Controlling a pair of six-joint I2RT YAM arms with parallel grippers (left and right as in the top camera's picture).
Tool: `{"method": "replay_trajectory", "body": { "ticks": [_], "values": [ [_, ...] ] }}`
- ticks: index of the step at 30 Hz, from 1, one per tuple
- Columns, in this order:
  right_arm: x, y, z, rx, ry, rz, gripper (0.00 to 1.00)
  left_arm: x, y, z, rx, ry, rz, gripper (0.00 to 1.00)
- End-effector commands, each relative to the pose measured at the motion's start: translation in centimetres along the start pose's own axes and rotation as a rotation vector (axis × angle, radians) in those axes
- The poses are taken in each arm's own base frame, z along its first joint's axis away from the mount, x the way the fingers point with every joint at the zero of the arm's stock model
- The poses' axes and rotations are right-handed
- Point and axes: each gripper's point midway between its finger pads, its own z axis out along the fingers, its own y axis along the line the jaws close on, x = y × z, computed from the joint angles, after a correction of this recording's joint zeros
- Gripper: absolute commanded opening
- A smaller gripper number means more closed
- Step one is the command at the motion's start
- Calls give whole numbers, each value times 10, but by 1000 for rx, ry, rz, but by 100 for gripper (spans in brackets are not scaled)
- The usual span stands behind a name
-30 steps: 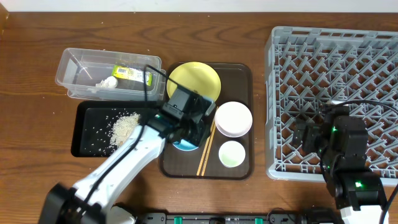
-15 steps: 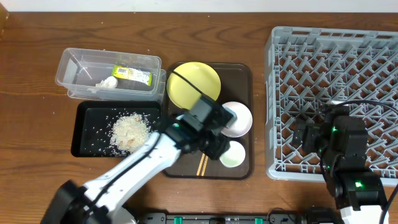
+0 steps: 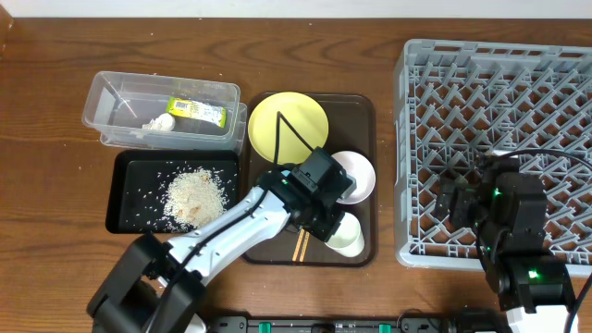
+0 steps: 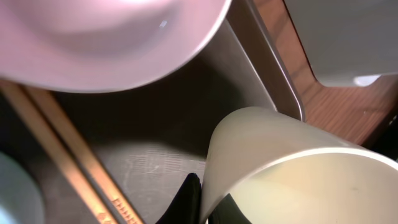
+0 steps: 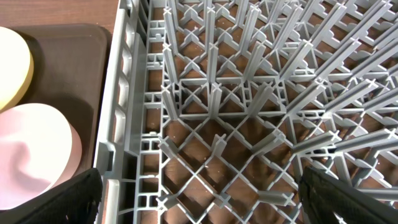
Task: Sort waste into correct bins and load items into the dishwasher rack
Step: 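Grasp the white cup with left gripper and lift it, then hand the white cup from left gripper to right gripper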
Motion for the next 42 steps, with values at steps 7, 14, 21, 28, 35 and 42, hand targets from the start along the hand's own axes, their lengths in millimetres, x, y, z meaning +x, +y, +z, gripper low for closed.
{"method": "replay_trajectory", "body": {
  "ticks": [7, 14, 21, 28, 35, 42],
  "values": [
    [-16, 2, -5, -1, -51, -5, 99, -47, 13, -82, 22, -288, -157, 6],
    [-48, 23, -8, -120, -176, -2, 99, -81, 68, -142, 80, -530, -528, 6],
    [-36, 95, -8, -547, -90, -64, 99, -115, 62, -149, 476, -524, -589, 6],
    [0, 148, -13, -952, 82, -139, 99, -122, 30, -142, 826, -363, -525, 6],
    [9, 166, -2, -1127, 126, -143, 99, -119, 22, -134, 862, -307, -530, 7],
    [-15, 182, -13, -1316, -28, -220, 99, -116, 5, -127, 872, -270, -504, 6]
  ]
}}
